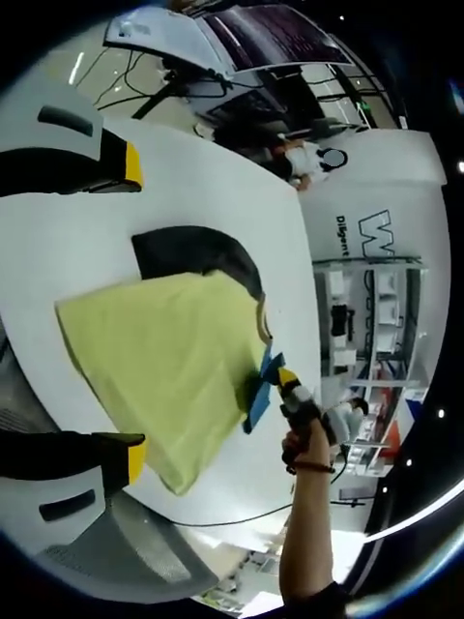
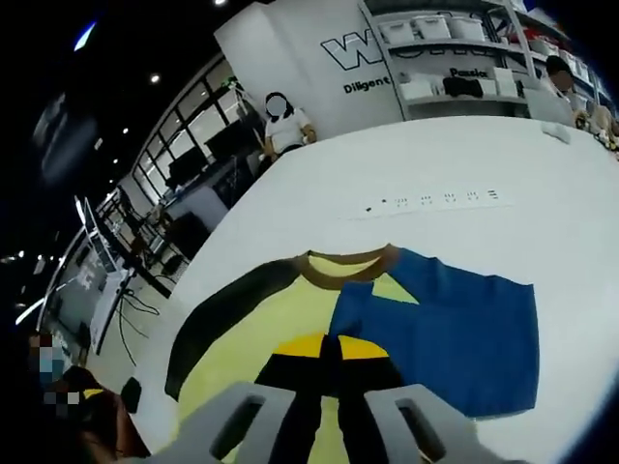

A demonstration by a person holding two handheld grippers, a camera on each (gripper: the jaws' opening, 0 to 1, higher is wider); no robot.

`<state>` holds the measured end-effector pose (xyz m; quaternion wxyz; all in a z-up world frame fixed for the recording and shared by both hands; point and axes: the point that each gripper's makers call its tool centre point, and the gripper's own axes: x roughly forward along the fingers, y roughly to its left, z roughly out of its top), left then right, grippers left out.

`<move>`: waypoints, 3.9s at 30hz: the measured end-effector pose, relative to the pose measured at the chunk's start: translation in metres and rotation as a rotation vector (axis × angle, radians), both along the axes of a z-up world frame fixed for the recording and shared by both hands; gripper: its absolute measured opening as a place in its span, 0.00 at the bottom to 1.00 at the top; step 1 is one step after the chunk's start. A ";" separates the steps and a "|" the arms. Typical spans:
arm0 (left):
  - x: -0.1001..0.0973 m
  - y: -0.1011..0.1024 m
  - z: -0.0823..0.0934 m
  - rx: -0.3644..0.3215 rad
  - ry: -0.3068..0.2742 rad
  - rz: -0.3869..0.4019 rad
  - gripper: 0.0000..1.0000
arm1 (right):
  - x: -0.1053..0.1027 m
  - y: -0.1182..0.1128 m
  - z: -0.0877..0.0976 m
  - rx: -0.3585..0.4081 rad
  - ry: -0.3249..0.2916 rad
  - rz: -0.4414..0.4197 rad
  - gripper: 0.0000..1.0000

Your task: Fold the garment on the visible template until the final outline fits inside the template.

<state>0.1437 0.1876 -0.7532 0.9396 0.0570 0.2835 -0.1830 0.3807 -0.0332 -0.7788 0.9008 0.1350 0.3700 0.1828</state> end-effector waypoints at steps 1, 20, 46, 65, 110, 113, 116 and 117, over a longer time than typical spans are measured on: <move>0.000 0.000 0.000 -0.002 -0.002 0.000 0.99 | 0.001 0.008 0.002 -0.003 -0.009 0.017 0.00; 0.002 0.002 -0.001 -0.016 0.000 -0.011 0.99 | -0.008 0.093 0.004 -0.023 -0.021 0.194 0.00; 0.003 0.019 -0.007 -0.028 -0.006 0.004 0.98 | -0.008 0.168 -0.026 -0.024 0.033 0.295 0.00; 0.007 0.019 -0.013 -0.029 0.006 -0.006 0.99 | -0.006 0.173 -0.044 -0.057 0.011 0.343 0.10; 0.017 -0.011 -0.002 -0.037 -0.006 -0.024 0.99 | -0.015 -0.012 -0.053 -0.198 -0.032 0.140 0.75; 0.017 -0.013 -0.001 -0.036 -0.007 -0.033 0.99 | -0.019 -0.025 -0.057 -0.206 -0.020 0.127 0.75; 0.016 -0.016 0.000 -0.036 -0.009 -0.036 0.99 | -0.022 -0.037 -0.060 -0.208 -0.004 0.106 0.73; 0.016 -0.016 0.000 -0.036 -0.009 -0.036 0.99 | -0.023 -0.039 -0.060 -0.207 -0.001 0.102 0.72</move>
